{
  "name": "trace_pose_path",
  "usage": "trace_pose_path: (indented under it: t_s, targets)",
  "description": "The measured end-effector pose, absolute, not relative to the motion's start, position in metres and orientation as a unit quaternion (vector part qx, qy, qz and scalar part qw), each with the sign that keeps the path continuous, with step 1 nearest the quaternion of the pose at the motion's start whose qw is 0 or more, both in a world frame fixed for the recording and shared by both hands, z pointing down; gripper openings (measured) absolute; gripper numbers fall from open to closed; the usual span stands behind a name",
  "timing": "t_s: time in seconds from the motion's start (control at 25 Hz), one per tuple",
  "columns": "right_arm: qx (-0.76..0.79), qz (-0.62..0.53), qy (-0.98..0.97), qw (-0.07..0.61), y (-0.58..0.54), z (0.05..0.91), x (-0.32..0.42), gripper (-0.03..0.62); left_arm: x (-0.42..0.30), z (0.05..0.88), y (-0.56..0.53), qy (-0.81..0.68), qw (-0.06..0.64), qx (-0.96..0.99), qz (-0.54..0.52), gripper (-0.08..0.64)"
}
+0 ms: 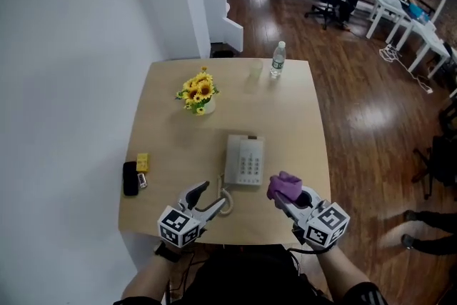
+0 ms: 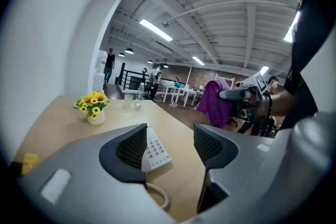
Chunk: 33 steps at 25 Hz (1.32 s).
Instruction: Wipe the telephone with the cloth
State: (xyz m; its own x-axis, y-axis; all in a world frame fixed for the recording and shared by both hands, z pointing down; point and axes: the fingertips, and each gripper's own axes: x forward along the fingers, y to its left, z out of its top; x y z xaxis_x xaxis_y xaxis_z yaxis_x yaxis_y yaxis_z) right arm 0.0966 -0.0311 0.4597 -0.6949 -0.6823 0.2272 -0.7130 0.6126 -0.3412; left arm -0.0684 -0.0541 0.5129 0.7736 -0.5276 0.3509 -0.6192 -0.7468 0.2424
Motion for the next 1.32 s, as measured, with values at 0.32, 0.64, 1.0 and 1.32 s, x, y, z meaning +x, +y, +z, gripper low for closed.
trace_pose_path:
  t_s: [0.32,0.64,1.0,1.32]
  targets:
    - [0.402,0.167,-0.899,0.049,0.025,0.437,0.072,0.100,-0.101,0.479,0.009,-0.300,0.154,0.938,0.082,0.275]
    - [0.425,0.142,-0.892,0.061,0.069,0.424,0.069,0.100,-0.118,0.452,0.043,-0.288,0.116,0.947,0.078,0.275]
    - [0.432,0.121,-0.891,0.063,0.091,0.412,0.069,0.100,-0.119,0.444,0.065,-0.282,0.097,0.952,0.071,0.275]
    - [0.432,0.112,-0.893,0.060,0.096,0.404,0.069,0.100,-0.116,0.440,0.071,-0.280,0.084,0.953,0.078,0.276]
